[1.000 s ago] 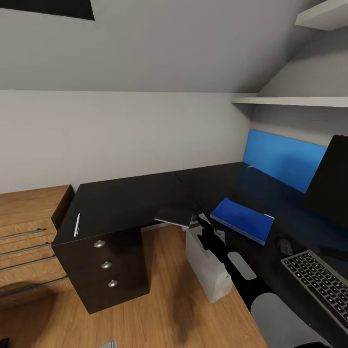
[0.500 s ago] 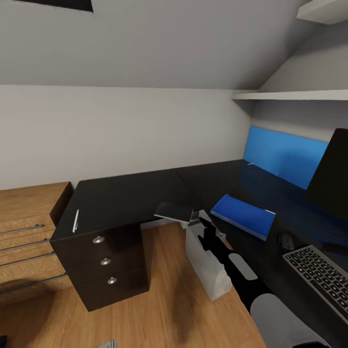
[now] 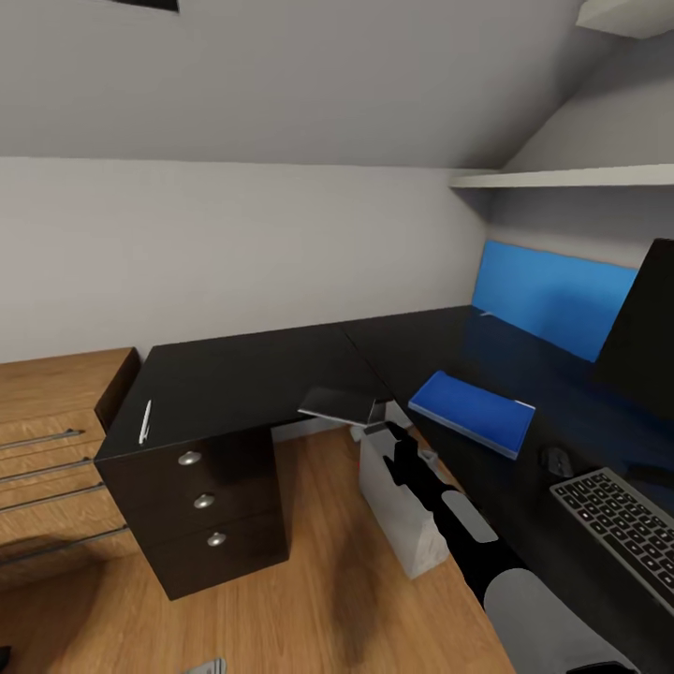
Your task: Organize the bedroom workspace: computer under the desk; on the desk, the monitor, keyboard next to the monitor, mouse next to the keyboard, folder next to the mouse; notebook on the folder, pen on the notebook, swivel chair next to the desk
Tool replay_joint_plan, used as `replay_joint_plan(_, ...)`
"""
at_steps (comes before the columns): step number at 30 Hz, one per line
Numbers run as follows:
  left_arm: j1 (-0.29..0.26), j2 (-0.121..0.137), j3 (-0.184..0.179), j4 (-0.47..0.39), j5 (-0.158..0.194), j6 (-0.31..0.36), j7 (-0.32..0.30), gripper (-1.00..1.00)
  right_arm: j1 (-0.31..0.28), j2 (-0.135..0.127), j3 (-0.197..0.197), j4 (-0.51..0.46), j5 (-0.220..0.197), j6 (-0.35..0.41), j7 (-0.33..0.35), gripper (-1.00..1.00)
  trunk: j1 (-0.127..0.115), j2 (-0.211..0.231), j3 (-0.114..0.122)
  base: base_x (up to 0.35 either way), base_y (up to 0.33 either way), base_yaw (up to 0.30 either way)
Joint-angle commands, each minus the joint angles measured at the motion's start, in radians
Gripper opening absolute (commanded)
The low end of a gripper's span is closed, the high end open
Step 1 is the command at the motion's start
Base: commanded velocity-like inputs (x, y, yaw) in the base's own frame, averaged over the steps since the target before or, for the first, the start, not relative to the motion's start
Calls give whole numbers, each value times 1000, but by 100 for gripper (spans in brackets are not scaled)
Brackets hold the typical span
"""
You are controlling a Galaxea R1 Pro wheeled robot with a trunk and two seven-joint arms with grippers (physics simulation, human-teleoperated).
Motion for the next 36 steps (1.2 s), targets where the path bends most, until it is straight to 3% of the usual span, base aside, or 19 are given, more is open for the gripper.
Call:
replay_joint_plan(1, 0, 0, -2, -3, 7, 4, 6, 100, -1, 0, 2, 1, -8, 1, 2, 100, 4, -8, -4, 0, 0, 0)
replay_joint_plan(11, 0, 0, -2, -6, 7, 3, 4, 100, -1, 2, 4, 1, -7, -2, 2, 100, 42, -78, -35, 0, 0, 0)
replay_joint_plan(28, 0, 3, -2, -1, 6, -19, -4, 100, -1, 2, 9, 1, -5, -21, 2, 100, 42, -78, -35, 2, 1, 0)
replay_joint_plan(36, 0, 3, -3, 0, 6, -20, -6, 100, -1, 2, 9, 1, -3, -22, 2, 100, 42, -78, -35, 170, 84, 0)
